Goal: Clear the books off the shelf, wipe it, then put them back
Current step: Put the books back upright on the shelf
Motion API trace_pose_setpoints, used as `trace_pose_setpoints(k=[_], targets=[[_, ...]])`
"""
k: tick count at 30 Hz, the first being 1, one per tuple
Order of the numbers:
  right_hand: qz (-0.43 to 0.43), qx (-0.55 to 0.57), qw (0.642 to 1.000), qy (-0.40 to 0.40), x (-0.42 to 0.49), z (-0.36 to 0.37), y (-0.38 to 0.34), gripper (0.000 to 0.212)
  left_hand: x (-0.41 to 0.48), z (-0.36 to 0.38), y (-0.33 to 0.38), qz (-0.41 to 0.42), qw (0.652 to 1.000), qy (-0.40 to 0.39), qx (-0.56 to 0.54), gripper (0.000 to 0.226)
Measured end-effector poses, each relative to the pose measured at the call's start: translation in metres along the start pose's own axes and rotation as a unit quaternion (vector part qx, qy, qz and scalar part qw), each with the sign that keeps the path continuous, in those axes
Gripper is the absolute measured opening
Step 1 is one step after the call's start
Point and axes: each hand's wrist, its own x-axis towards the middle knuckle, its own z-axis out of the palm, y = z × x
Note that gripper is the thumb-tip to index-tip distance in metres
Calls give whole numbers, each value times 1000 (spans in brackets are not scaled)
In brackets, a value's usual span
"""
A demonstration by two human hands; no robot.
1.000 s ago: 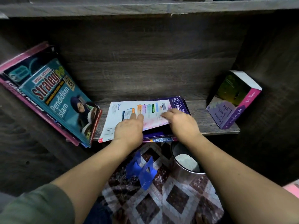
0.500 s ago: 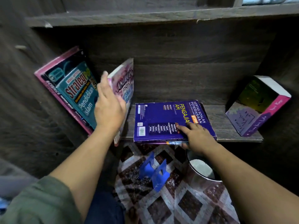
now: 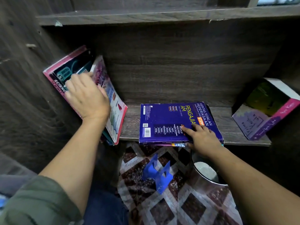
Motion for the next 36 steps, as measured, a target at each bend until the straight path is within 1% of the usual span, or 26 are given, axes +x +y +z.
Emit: trace_pose_setpoints(k=[2, 3, 4, 5, 6, 8, 10, 12, 13, 16, 18, 19, 21, 23, 25, 28, 29, 30, 31, 34, 36], targets=[[0, -3, 1000, 0, 0, 0, 0, 70, 3, 2, 0, -36, 992, -3, 123, 41], [0, -4, 1000, 0, 0, -1, 0, 70, 5, 1, -2, -57, 986, 2, 159, 45], [-1, -5, 1000, 0, 0, -1, 1, 70, 5, 1, -5, -76, 985, -2, 157, 46], [-2, -6, 1000, -1, 0, -1, 1, 70, 3, 3, -9, -80, 988, -11, 131, 47], [-2, -8, 1000, -3, 0, -2, 1, 70, 0, 4, -11, -75, 991, -32, 109, 53], [5, -10, 1000, -10, -1, -3, 1, 71, -3, -1, -11, -61, 991, -49, 107, 67], [42, -5, 999, -17, -2, -4, 3, 76, -5, -6, -8, -52, 991, -63, 105, 73], [98, 19, 995, -23, -3, -5, 6, 83, -9, -11, -1, -30, 994, -75, 79, 77], [111, 30, 993, -27, -3, -6, 8, 86, -13, -12, 3, -4, 995, -77, 65, 78], [94, 31, 994, -47, 0, -5, 12, 84, -32, -11, 21, 133, 986, -97, 15, 75], [82, 27, 995, -48, 0, -4, 13, 81, -50, -7, 37, 237, 963, -131, -3, 72], [75, 25, 996, -45, -1, -5, 14, 79, -60, -4, 44, 289, 945, -153, -3, 72], [59, 20, 997, -44, -1, -6, 17, 75, -80, 2, 58, 389, 898, -205, 1, 70], [43, 12, 998, -50, -1, -8, 22, 71, -101, 11, 69, 456, 849, -265, -16, 62], [30, 1, 999, -37, -3, -8, 25, 65, -120, 21, 78, 465, 816, -342, -28, 53], [42, 15, 997, 64, -4, -15, 25, 49, -140, 33, 83, 440, 797, -414, -10, 46], [53, 19, 994, 93, -3, -19, 25, 47, -142, 36, 83, 435, 793, -427, -10, 47], [55, 17, 993, 100, -1, -22, 26, 49, -142, 39, 82, 435, 788, -435, -9, 48], [48, 14, 995, 84, -1, -22, 26, 56, -141, 42, 81, 438, 785, -438, -6, 47], [16, 8, 1000, -7, -4, -16, 28, 77, -136, 51, 74, 442, 780, -443, -1, 48], [7, 11, 1000, -13, -3, -11, 32, 81, -134, 54, 70, 467, 770, -435, 11, 49]])
